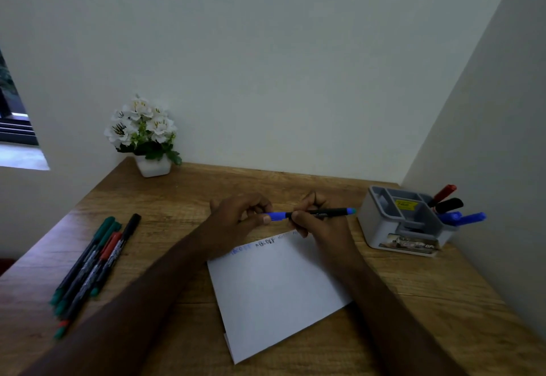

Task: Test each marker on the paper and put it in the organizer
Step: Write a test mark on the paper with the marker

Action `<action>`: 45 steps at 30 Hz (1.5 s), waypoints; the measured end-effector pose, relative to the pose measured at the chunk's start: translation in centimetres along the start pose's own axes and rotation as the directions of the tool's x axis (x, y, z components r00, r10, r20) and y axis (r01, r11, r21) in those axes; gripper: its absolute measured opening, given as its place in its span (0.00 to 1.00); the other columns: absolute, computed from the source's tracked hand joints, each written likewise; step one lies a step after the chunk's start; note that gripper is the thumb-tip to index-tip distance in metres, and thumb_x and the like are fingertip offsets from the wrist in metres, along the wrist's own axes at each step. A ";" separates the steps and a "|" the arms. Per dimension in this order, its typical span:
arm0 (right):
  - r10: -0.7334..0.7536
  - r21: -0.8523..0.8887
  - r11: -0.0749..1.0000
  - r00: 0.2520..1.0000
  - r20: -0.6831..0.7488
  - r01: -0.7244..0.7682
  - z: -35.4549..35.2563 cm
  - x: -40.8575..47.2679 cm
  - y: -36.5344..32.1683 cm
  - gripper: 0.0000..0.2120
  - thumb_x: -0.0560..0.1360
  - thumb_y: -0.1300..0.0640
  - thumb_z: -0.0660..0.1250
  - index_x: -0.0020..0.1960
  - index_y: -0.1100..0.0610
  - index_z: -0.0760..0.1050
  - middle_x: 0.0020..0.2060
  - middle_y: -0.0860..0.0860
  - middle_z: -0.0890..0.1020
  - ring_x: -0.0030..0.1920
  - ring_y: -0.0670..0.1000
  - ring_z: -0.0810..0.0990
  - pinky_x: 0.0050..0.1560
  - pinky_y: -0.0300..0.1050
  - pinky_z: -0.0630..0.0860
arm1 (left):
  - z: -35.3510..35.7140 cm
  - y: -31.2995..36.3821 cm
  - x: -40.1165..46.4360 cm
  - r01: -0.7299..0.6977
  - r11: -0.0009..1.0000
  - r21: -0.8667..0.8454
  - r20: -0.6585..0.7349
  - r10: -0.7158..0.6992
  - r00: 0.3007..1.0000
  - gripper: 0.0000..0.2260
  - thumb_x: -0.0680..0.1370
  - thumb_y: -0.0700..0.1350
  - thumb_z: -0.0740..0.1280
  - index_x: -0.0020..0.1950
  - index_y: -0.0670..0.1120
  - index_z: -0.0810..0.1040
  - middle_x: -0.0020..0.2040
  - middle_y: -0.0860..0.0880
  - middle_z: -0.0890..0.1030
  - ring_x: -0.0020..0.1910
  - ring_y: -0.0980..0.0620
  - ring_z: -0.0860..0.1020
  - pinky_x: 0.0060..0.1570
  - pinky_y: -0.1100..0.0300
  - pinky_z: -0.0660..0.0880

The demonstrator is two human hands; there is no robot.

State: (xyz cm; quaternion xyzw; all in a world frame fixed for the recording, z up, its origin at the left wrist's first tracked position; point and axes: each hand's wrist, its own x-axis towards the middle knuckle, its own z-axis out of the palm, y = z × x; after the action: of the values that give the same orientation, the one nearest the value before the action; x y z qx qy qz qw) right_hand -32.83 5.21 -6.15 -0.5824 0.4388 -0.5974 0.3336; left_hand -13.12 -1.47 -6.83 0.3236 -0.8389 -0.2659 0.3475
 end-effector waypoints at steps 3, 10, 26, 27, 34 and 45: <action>0.030 0.005 1.000 0.999 0.026 -0.030 0.0 0.0 0.0 0.09 0.73 0.66 0.73 0.40 0.65 0.74 0.30 0.54 0.78 0.31 0.52 0.74 0.33 0.42 0.72 | -0.5 0.3 0.3 -0.064 0.993 -0.103 0.026 0.067 0.997 0.02 0.76 0.46 0.70 0.47 0.50 0.81 0.42 0.55 0.82 0.43 0.55 0.79 0.46 0.57 0.73; 0.082 -0.008 0.997 0.995 0.064 -0.082 -0.1 0.3 -0.4 0.07 0.71 0.63 0.76 0.38 0.63 0.79 0.30 0.49 0.77 0.34 0.47 0.75 0.38 0.40 0.73 | -1.0 0.7 0.2 -0.059 0.975 -0.214 0.014 0.063 0.998 0.03 0.74 0.38 0.72 0.45 0.45 0.82 0.37 0.53 0.82 0.35 0.56 0.79 0.37 0.65 0.73; 0.089 0.178 0.982 0.988 -0.124 -0.067 -1.3 1.1 -0.1 0.07 0.81 0.61 0.64 0.52 0.55 0.81 0.48 0.55 0.87 0.52 0.51 0.85 0.49 0.42 0.77 | 1.2 3.4 1.4 0.129 0.944 -0.303 -0.134 -0.176 0.975 0.05 0.69 0.41 0.78 0.42 0.44 0.84 0.35 0.50 0.85 0.34 0.60 0.80 0.36 0.70 0.74; 0.080 0.114 0.992 0.977 -0.199 -0.058 -1.9 1.3 -0.4 0.08 0.82 0.61 0.63 0.53 0.55 0.80 0.46 0.53 0.86 0.50 0.49 0.84 0.48 0.41 0.77 | 1.5 3.5 1.7 0.139 0.962 -0.236 -0.126 -0.173 0.977 0.05 0.69 0.43 0.78 0.41 0.46 0.84 0.34 0.52 0.84 0.34 0.62 0.79 0.36 0.71 0.72; -0.272 -0.692 0.722 0.931 -0.245 0.028 -8.5 1.8 -4.5 0.08 0.81 0.59 0.62 0.58 0.58 0.77 0.40 0.51 0.80 0.41 0.50 0.78 0.43 0.46 0.73 | 4.0 7.8 6.6 0.022 0.999 -0.041 0.048 -0.020 0.999 0.06 0.73 0.49 0.74 0.37 0.49 0.82 0.34 0.53 0.82 0.35 0.56 0.80 0.39 0.57 0.77; -0.241 -0.876 0.427 0.906 -0.349 -0.224 -24.4 1.2 -14.9 0.04 0.72 0.59 0.71 0.45 0.58 0.83 0.36 0.51 0.81 0.35 0.47 0.77 0.36 0.35 0.70 | 10.5 14.1 13.8 -0.187 0.982 0.030 0.148 0.181 0.972 0.06 0.75 0.47 0.73 0.44 0.44 0.84 0.38 0.49 0.84 0.38 0.53 0.82 0.42 0.57 0.78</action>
State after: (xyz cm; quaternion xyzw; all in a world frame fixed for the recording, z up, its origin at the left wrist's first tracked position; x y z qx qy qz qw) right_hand -55.40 13.28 9.47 -0.5266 0.7472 -0.3813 -0.1378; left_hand -33.63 -0.05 1.85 0.2317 -0.8939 -0.2369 0.3020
